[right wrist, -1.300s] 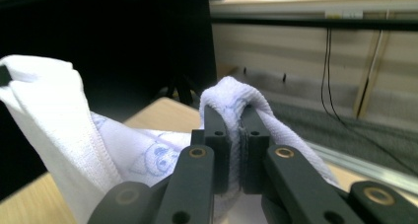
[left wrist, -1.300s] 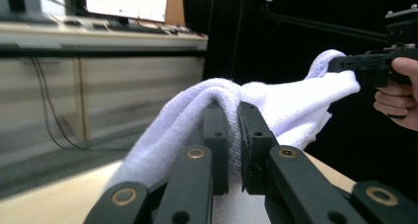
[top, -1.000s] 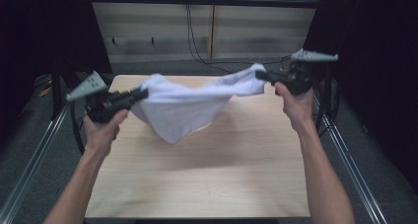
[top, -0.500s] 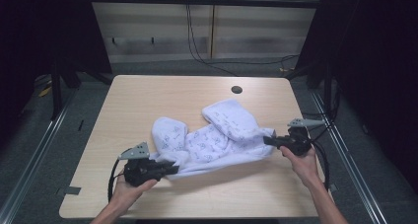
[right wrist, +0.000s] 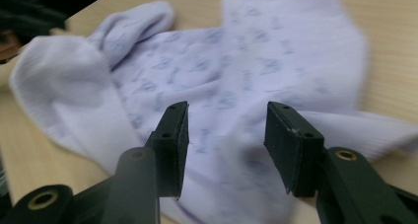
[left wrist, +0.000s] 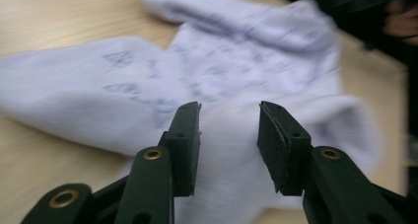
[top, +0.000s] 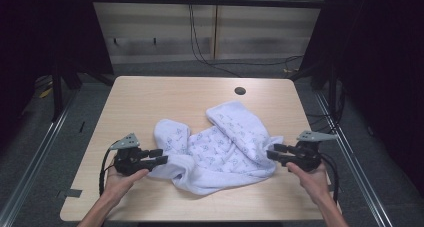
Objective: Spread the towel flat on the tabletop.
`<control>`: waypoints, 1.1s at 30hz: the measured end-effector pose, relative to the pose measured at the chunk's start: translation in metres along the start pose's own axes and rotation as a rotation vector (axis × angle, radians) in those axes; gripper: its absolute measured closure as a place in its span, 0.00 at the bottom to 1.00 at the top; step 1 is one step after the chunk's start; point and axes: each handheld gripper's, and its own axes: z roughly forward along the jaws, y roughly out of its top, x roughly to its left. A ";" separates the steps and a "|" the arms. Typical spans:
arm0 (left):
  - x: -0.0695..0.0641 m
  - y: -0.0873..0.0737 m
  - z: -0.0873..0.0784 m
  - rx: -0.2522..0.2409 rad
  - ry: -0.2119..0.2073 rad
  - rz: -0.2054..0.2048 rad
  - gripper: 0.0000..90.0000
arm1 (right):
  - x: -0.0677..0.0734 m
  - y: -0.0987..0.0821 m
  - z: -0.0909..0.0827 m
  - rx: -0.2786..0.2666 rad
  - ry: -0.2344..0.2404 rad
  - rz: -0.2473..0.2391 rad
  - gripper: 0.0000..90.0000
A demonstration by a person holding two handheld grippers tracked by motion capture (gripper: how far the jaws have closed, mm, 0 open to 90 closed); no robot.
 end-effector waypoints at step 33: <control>0.020 -0.001 0.022 0.056 0.060 -0.022 0.66 | 0.019 -0.020 0.079 0.267 0.053 -0.070 0.97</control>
